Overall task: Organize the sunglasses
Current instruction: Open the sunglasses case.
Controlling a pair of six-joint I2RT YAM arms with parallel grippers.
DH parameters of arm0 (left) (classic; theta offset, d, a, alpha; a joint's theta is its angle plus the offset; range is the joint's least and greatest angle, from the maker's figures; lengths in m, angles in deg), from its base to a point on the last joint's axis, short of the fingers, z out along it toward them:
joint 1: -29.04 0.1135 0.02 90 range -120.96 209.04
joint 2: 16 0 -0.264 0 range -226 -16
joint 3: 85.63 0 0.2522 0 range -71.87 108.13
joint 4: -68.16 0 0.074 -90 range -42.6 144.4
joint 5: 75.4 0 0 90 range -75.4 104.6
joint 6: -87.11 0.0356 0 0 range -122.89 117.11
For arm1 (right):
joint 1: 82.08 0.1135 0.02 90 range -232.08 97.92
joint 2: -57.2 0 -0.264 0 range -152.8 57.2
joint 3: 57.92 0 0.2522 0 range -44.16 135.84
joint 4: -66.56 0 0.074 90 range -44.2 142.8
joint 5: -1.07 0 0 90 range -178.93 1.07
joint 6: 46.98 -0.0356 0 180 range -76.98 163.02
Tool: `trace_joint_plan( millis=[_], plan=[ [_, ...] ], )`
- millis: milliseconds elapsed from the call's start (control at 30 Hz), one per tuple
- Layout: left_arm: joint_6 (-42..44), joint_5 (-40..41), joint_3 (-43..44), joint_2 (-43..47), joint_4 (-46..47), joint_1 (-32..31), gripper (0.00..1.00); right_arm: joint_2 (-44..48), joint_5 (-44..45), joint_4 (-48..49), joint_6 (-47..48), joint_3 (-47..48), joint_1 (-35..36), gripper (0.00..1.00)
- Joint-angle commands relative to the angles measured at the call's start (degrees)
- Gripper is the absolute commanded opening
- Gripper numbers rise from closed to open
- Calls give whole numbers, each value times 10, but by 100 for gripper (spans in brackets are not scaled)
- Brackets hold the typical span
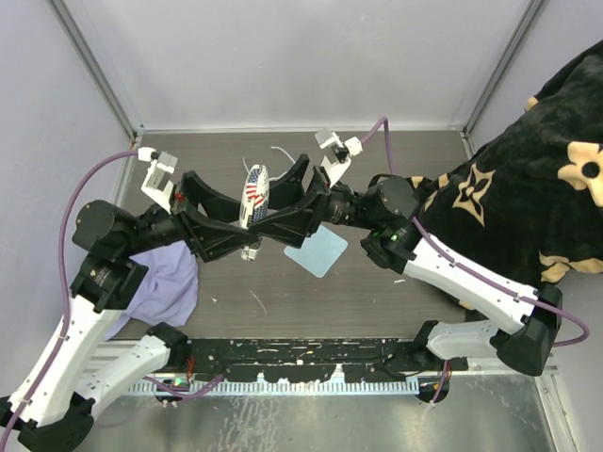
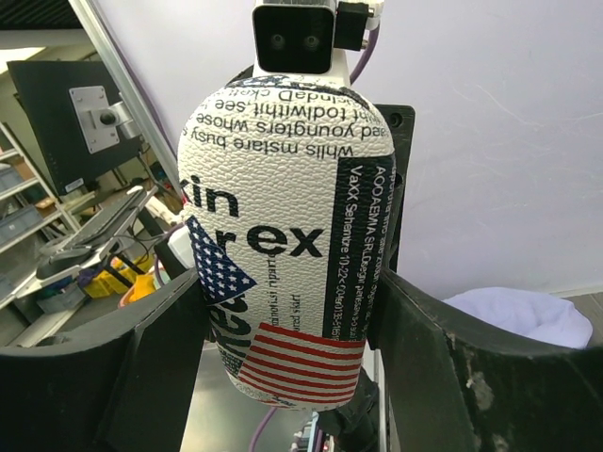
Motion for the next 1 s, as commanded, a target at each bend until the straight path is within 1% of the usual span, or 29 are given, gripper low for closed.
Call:
trace_joint_plan(
  millis=[0, 33, 100, 133, 267, 567, 967],
  plan=[
    [-11, 13, 6, 10, 27, -1, 0, 39, 32, 41, 4, 0, 4, 76],
    [-12, 12, 6, 10, 27, -1, 0, 41, 34, 42, 4, -2, 4, 79],
    [-12, 15, 7, 10, 28, -1, 0, 45, 41, 42, 4, -6, 4, 92],
    [-11, 16, 6, 10, 28, -1, 0, 48, 43, 39, 5, -7, 4, 96],
    [-11, 22, 8, 9, 28, -2, 0, 54, 55, 20, 12, -6, 4, 99],
    [-3, 32, 13, 6, 11, -1, 0, 57, 98, -34, 31, -2, 8, 99],
    [2, 42, 14, 6, 6, -1, 0, 49, 103, -37, 34, -2, 26, 87]
  ],
)
